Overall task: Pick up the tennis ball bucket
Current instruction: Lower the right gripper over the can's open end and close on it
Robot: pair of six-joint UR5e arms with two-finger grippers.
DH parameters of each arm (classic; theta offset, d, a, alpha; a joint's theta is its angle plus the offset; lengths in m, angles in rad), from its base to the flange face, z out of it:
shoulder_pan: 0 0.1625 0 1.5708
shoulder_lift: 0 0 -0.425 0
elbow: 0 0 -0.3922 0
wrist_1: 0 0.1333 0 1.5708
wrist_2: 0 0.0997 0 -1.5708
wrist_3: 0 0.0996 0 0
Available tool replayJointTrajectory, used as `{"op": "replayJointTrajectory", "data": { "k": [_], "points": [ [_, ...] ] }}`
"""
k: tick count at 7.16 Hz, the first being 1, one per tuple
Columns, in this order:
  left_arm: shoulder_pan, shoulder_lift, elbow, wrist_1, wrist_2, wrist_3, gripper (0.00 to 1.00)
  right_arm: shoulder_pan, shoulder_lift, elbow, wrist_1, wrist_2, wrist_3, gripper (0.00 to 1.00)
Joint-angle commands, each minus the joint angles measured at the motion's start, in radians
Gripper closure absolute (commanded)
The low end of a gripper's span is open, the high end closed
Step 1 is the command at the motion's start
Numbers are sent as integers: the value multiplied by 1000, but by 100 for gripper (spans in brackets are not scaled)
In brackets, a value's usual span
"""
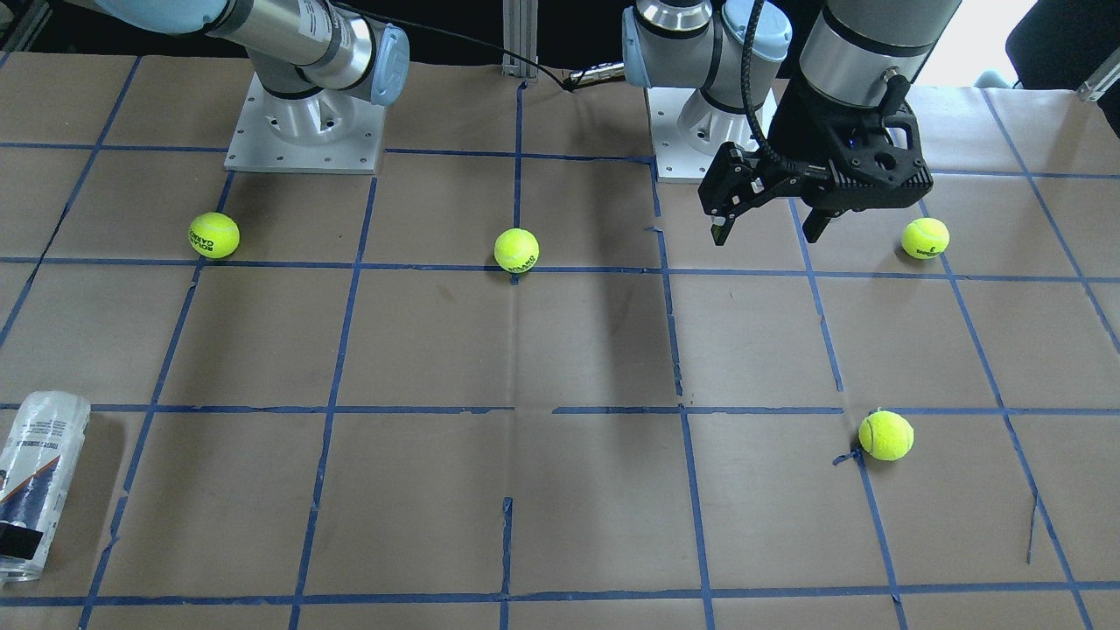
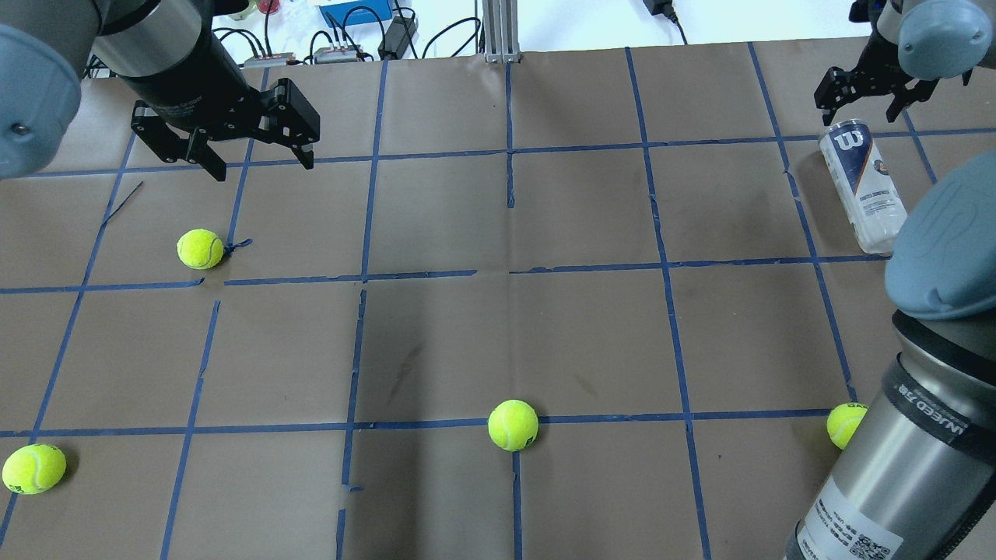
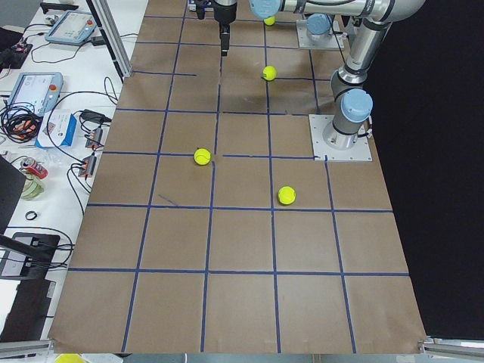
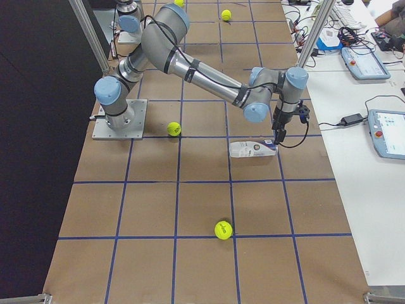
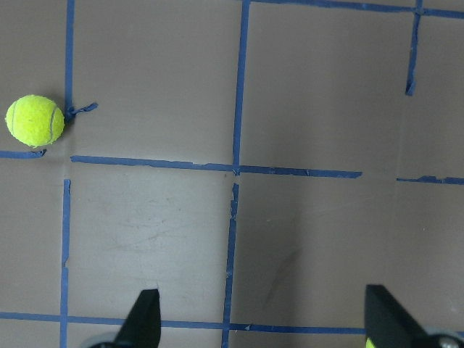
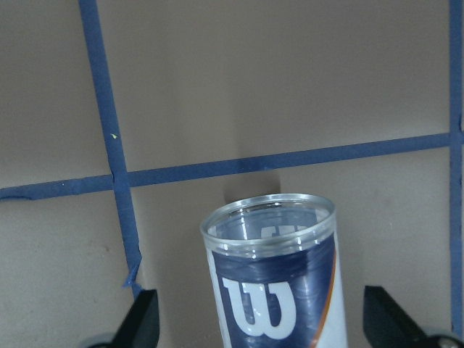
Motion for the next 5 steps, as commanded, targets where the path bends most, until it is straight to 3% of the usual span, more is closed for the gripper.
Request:
{"op": "replayJointTrajectory", "data": {
  "k": [1,5],
  "points": [
    [-1,-1,0,2,-1,0,0,-6,15,32,-38,7,-42,0],
    [1,-1,5,0,-1,0,0,-32,34,44,-58,19,-108,0]
  ]
}}
